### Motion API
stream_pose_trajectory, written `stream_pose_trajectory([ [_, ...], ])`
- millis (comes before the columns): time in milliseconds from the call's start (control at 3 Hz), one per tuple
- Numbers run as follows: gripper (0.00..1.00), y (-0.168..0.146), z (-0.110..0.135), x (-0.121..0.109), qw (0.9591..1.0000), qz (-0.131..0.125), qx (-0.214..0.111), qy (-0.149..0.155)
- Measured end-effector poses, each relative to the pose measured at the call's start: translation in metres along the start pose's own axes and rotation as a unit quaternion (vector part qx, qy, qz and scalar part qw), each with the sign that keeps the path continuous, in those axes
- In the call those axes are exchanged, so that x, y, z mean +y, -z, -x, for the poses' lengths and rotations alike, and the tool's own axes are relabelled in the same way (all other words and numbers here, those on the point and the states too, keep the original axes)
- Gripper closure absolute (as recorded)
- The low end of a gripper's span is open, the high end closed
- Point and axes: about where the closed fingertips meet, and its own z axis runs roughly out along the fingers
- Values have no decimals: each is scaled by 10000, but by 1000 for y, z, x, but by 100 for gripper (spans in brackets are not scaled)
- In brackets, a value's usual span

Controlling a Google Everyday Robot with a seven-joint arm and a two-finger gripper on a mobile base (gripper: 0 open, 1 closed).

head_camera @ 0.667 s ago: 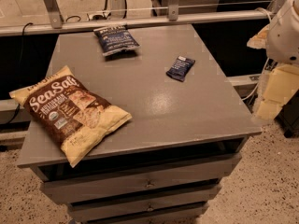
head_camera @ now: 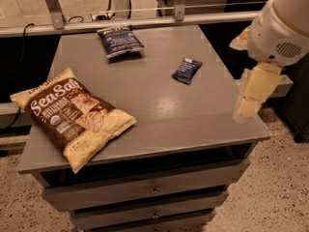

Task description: Pick brown chip bag

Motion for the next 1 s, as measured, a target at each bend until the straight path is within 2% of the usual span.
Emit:
stream_pose_trajectory([
  [333,0,-44,64,-10,9963,416,-732,191],
  [667,0,-82,133,-3,9837,964,-1451,453],
  [1000,0,-105,188,19,9655,1463,-2048,663],
])
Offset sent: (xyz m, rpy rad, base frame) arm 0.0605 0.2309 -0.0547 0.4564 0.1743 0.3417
